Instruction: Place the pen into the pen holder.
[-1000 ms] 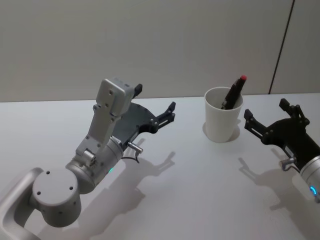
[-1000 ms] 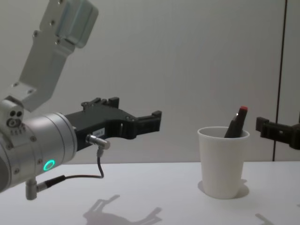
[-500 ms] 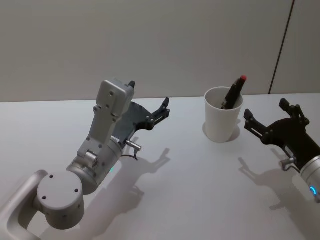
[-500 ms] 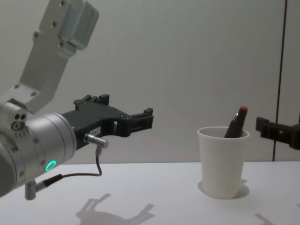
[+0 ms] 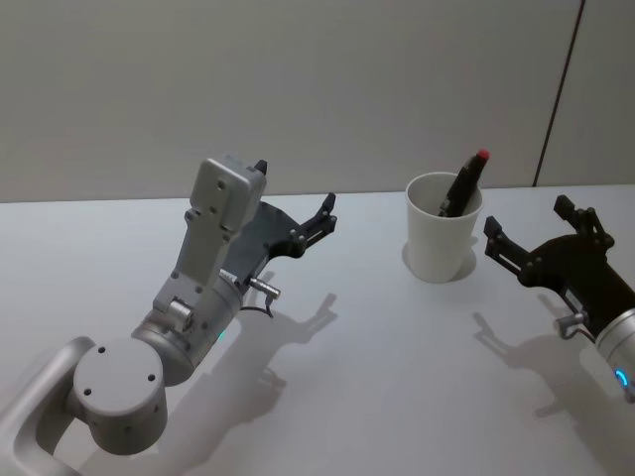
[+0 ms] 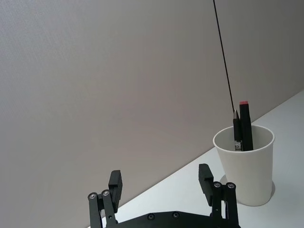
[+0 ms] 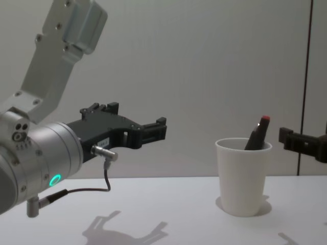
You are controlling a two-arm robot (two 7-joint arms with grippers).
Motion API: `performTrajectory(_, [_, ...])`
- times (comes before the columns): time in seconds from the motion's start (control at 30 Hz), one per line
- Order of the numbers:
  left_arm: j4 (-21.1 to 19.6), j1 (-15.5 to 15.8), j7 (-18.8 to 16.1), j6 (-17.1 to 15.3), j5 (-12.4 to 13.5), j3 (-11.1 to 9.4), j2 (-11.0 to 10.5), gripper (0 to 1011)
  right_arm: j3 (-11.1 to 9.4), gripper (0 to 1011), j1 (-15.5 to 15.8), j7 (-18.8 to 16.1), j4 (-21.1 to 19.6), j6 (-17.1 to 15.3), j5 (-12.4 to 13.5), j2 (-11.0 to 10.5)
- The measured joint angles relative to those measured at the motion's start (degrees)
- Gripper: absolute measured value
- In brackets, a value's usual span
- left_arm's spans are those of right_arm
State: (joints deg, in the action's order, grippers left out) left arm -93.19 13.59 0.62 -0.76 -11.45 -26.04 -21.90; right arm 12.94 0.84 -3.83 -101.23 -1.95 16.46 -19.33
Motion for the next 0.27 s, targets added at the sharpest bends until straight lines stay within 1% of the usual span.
performTrajectory(0.27, [0.0,0.0,0.0,0.0,0.0,0.0,0.0,1001,0.0,1002,0.0,0.0,0.0,0.0,0.0,0.0])
